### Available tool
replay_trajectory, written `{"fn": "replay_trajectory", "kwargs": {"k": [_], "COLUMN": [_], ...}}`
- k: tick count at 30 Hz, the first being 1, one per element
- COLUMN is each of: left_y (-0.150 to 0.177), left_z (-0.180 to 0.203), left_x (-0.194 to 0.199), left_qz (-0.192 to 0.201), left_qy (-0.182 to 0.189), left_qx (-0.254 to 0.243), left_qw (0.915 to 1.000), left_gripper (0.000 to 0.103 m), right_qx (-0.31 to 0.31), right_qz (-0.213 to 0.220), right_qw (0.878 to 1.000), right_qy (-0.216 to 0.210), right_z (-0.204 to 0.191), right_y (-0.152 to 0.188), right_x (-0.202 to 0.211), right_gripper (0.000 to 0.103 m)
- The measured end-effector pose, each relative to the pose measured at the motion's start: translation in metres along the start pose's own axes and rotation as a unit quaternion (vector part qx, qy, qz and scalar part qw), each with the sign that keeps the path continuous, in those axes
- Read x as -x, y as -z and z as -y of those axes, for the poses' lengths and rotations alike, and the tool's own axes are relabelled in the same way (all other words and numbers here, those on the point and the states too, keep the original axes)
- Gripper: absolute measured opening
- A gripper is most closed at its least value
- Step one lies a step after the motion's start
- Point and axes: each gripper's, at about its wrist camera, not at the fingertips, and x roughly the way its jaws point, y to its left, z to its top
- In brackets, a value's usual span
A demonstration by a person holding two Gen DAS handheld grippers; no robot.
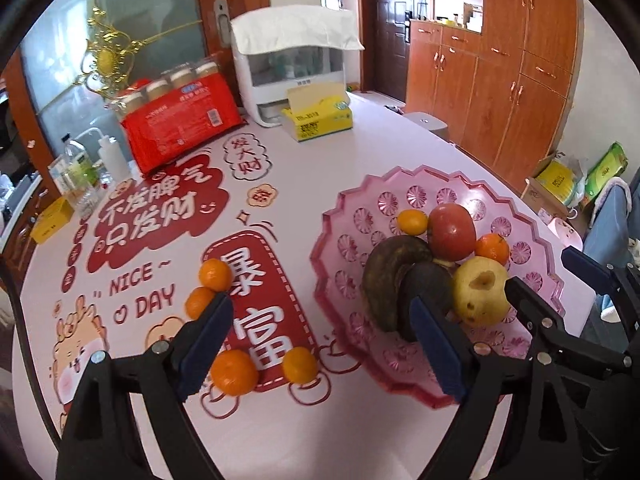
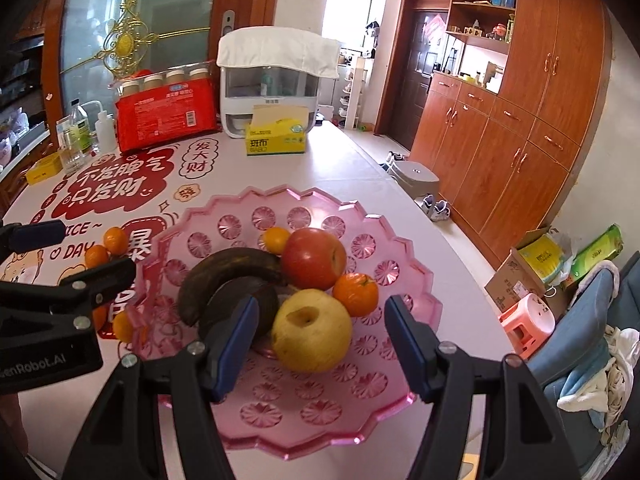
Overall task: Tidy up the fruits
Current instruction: 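Move the left tool to the red lychee while the right tool moves to a mandarin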
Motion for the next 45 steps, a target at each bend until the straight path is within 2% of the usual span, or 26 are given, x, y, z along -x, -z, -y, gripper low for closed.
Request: {"fn": "replay_trajectory", "kwargs": {"k": [10,16,28,37,45], "left_y": [0.023,0.042,0.078,0.096,0.108], "left_z": [-0.032,-0.061,-0.153,-0.191,-0.2], "left_x": [0.028,0.049,0.091,0.081,0.045], "left_qz": [-0.001,0.013,0.043,0.03,-0.011], "left_qy": [0.006,-0.004,-0.084,-0.111,-0.091], "left_qx": [0.043,0.069,0.137,0.159,0.152], "left_qw": [0.9991,0.9975,0.9861,0.9806,0.9841], "left_gripper": [0.089,0.089,0.089,0.09,0.09], "right_qx": [0.007,0.015,0.055,0.098,0.139], "right_qz": [0.011,0.023,0.03,0.032,0.023], "right_qw": [1.0,0.998,0.99,0.979,0.967], "right_qy": [-0.021,-0.052,-0.129,-0.174,-0.21], "right_z": [-0.018,-0.035,-0.084,-0.13,-0.171], "right_y": [0.008,0.007,0.006,0.007,0.014], "right_x": [0.028,0.046,0.06,0.057,0.038], "right_gripper": [0.066,0.066,0.066,0.066,0.066]}}
